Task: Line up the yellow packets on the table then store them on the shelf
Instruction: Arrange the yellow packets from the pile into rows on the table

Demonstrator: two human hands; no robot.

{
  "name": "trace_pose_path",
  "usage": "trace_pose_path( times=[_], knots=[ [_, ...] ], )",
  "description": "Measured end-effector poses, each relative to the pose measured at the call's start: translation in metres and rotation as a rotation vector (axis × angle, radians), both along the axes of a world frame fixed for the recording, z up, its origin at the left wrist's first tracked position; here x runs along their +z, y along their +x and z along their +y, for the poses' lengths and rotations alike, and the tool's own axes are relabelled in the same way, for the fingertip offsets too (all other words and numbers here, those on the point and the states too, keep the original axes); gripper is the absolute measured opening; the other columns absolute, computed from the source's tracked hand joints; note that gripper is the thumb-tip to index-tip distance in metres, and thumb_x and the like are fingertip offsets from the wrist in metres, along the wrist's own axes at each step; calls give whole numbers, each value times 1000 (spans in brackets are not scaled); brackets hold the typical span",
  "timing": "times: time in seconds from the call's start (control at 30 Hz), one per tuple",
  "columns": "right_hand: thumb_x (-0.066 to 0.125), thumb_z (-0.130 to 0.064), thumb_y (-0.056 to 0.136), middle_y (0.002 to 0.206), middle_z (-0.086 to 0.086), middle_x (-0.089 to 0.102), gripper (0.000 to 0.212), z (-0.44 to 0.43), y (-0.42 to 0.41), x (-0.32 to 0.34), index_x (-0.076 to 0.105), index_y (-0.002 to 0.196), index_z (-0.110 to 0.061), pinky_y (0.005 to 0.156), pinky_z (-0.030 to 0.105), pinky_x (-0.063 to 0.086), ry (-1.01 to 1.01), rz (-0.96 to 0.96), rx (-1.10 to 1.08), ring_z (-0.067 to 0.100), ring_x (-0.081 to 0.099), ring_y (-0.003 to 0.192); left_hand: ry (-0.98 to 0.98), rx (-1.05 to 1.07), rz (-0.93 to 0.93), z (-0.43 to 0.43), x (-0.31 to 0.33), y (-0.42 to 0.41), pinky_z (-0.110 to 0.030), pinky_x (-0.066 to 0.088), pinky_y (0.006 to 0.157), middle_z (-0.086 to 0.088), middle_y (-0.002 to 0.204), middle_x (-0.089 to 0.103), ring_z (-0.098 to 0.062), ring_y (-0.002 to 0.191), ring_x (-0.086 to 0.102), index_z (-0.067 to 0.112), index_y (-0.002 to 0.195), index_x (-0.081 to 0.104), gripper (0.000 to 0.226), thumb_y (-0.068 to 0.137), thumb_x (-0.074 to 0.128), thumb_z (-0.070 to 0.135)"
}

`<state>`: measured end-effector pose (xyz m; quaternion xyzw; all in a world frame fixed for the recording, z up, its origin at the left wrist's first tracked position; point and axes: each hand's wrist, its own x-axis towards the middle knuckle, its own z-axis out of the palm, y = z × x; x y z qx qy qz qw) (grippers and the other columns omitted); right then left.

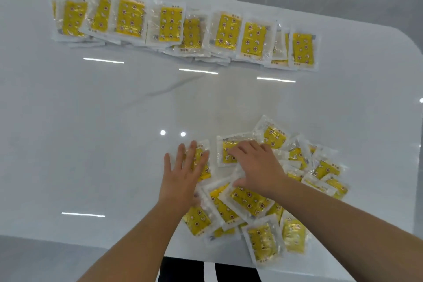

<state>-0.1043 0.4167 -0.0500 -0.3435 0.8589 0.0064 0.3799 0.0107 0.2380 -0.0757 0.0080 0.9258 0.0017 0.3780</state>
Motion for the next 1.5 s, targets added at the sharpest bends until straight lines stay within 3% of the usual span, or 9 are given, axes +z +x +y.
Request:
trace_pose_path(
  times=[0.2,0.6,0.7,0.8,0.87,1.0,1.13,1.3,1.5],
  knots=[
    [71,-51,76,138,-1,38,78,12,1,-8,35,141,-28,106,42,26,-7,59,284,23,35,127,-38,-9,79,-1,-6,-9,-50,17,112,-10,156,-15,-37,144,1,31,147,-20,121,72,71,58],
    [64,-21,85,125,-1,46,31,13,-4,-8,54,115,-22,97,34,33,-135,14,257,22,43,117,-75,-136,169,-21,8,-42,-40,34,97,-4,131,36,-23,114,43,29,136,27,74,78,70,44],
    [63,-26,87,127,-1,47,36,18,-7,-4,54,121,-23,99,35,34,-162,52,215,22,44,118,-53,-212,223,-31,8,-39,-47,34,104,-7,146,29,-27,131,35,27,138,28,82,74,71,54],
    [72,-39,77,128,0,50,54,24,-4,-3,53,125,-23,99,40,38,-158,81,310,22,48,117,-9,-421,101,-36,5,-34,-58,7,116,-12,160,-6,-34,147,-4,24,151,0,107,76,68,60],
    [80,-46,64,123,2,55,67,30,3,-5,55,121,-22,94,42,42,-129,85,404,24,52,112,-21,-517,81,-34,3,-33,-60,-3,115,-13,160,-9,-35,146,-11,23,151,-9,113,77,68,59],
    [78,-50,70,134,7,46,79,37,15,-8,42,134,-19,101,47,34,-8,113,506,27,45,121,-49,-524,83,-26,3,-39,-60,-2,114,-14,157,2,-36,146,0,23,151,-7,114,75,72,55],
    [76,-33,77,136,9,41,78,28,19,-3,31,140,-21,110,51,23,2,126,507,29,37,126,-67,-471,109,-26,6,-46,-50,25,110,-11,149,22,-31,134,28,23,146,8,98,76,75,40],
    [87,-27,61,117,4,55,94,30,25,-6,32,138,-25,101,47,36,-29,163,357,26,51,110,-80,-424,110,-31,6,-50,-39,35,97,-7,140,30,-25,122,37,21,139,26,81,76,75,32],
    [66,-31,86,124,-1,53,63,26,35,-4,32,138,-26,99,36,36,-5,128,-106,22,49,114,-127,-386,77,-33,7,-52,-43,24,106,-1,130,46,-23,120,44,16,138,27,72,82,68,37]
  ],
)
